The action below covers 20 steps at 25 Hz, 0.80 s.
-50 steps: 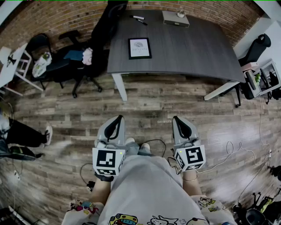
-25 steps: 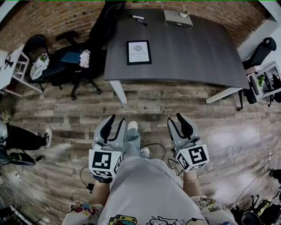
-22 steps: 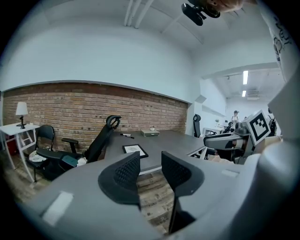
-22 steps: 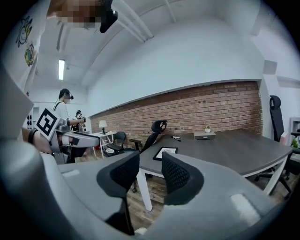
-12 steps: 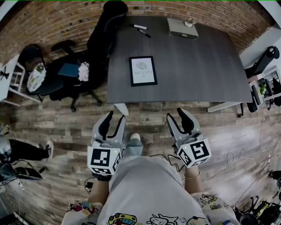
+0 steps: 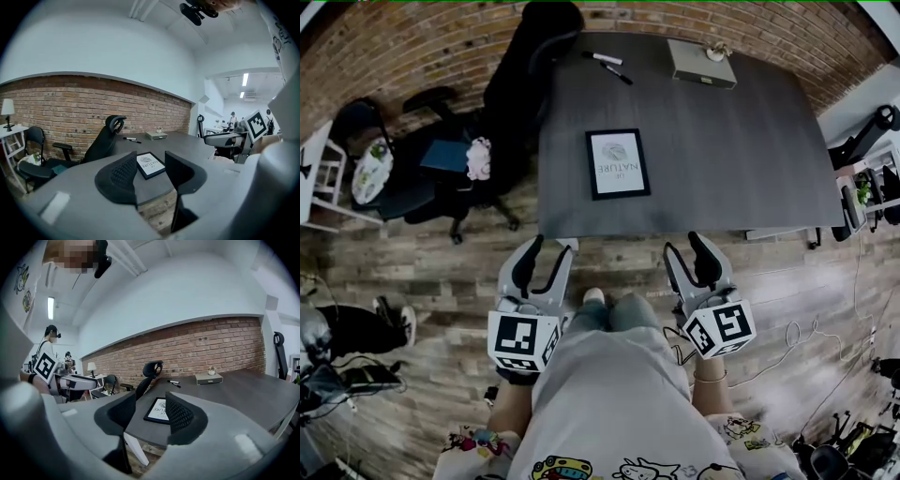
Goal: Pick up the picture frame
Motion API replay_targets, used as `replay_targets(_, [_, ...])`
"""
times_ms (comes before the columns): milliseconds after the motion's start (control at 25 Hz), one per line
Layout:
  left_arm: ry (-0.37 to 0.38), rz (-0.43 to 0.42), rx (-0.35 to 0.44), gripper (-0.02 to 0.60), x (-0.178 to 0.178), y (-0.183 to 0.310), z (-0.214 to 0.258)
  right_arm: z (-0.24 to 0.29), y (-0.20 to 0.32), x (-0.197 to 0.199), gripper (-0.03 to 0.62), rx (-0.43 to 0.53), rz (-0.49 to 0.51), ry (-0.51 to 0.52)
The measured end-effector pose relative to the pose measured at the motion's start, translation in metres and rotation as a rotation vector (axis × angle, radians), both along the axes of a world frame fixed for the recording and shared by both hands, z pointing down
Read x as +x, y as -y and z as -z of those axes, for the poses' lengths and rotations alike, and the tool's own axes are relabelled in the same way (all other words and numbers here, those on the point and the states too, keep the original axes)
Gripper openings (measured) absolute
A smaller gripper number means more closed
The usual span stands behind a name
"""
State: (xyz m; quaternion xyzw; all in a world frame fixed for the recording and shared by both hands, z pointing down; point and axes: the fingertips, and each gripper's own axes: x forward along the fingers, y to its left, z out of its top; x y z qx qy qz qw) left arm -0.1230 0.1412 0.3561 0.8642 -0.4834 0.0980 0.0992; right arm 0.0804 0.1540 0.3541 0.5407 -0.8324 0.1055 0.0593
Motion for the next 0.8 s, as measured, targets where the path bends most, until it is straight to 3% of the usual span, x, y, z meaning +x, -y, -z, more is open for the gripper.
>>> replay_targets(440, [-0.014, -0.003, -0.066, 0.209, 0.009, 0.049, -0.019, -0.021, 0.051, 0.010, 0.212, -0.074, 0.009, -0.017])
replay_targets(800, [-0.026, 0.027, -0.052, 0.209, 0.034, 0.130, -0.009, -0.015, 0.142, 0.021, 0.212, -0.068, 0.067, -0.004])
